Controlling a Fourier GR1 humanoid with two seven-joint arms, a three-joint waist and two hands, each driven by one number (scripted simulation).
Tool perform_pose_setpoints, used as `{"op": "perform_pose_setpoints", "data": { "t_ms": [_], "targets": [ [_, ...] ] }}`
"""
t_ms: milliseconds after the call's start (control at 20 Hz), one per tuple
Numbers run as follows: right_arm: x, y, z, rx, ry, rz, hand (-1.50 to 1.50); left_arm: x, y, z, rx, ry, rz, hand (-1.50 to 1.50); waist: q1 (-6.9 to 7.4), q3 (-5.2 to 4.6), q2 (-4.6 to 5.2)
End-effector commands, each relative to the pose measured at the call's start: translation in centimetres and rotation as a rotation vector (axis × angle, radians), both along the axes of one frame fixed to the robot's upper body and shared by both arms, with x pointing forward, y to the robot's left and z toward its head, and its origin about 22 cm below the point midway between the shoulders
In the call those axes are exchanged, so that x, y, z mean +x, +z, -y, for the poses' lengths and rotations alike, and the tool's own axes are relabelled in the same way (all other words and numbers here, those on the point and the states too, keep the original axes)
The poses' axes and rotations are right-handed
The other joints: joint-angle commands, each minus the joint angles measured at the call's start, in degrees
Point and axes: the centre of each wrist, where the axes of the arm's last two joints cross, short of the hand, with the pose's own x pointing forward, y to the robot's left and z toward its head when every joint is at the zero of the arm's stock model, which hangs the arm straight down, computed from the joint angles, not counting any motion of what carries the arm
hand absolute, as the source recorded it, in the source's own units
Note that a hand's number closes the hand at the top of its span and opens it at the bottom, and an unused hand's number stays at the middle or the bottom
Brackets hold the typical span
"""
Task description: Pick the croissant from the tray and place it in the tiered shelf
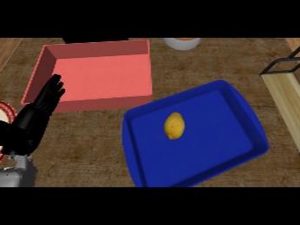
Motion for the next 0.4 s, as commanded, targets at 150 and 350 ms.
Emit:
{"op": "perform_pose_setpoints", "data": {
  "t_ms": [150,350],
  "targets": [
    [-4.5,4.7,-7.0,0.000,-0.091,0.459,-1.50,0.1,-0.1,-0.9,0.002,0.031,-0.010,0.00,-1.29,-0.08,-0.67],
    [-6.8,3.6,-11.9,-0.019,-0.030,0.517,-1.50,-0.9,-0.6,-0.4,-0.003,0.025,-0.035,0.00,-1.73,0.01,-1.03]
  ]
}}
